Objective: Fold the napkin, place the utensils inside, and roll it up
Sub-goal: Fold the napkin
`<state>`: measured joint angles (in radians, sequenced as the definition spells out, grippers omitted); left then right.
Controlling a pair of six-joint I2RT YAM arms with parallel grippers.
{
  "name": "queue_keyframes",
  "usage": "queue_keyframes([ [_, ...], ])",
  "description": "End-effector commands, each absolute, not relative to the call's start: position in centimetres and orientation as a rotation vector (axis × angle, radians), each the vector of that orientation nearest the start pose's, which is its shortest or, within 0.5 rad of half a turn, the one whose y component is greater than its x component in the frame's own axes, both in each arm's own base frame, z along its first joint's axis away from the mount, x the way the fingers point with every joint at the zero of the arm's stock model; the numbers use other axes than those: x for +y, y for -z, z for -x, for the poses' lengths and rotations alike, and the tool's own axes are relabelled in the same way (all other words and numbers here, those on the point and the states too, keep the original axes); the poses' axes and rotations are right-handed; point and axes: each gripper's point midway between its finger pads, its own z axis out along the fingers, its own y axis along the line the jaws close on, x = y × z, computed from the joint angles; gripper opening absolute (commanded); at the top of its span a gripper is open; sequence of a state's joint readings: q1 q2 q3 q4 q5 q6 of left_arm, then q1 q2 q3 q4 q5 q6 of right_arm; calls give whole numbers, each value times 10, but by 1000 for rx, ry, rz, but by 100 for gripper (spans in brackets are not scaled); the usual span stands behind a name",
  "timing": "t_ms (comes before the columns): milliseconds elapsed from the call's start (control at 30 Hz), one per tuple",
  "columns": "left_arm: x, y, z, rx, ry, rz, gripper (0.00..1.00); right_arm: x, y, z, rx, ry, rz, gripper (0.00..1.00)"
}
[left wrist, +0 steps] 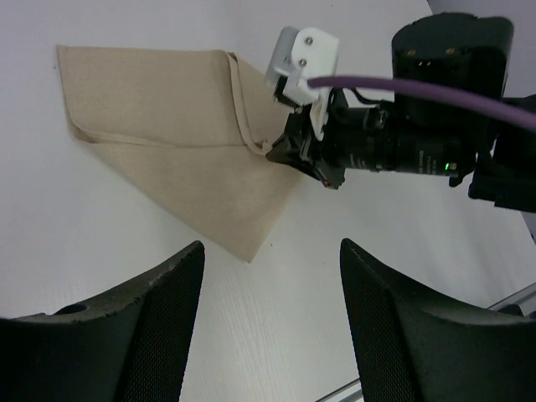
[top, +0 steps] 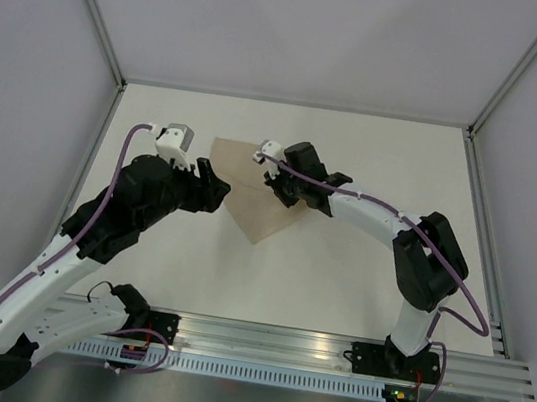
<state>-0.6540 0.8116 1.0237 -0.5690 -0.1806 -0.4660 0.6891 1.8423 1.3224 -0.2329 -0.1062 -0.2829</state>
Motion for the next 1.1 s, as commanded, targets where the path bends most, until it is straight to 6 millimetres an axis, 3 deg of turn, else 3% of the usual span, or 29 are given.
queue_keyframes([
  [0,-167,-301,-235,1933,623,-14,71,322,-117,-363,1936,-244,1207,4],
  [267,-164,-297,-235,1937,624,24,71,345,-92,-328,1877,-229,1360,3],
  [367,-163,-296,-235,1940,622,30,71,345,-87,-326,1878,-202,1362,3],
  [567,-164,-299,-236,1931,630,45,71,359,-96,-327,1850,-212,1363,3],
  [1067,-167,-294,-237,1950,632,33,71,361,-59,-301,1876,-197,1490,5],
])
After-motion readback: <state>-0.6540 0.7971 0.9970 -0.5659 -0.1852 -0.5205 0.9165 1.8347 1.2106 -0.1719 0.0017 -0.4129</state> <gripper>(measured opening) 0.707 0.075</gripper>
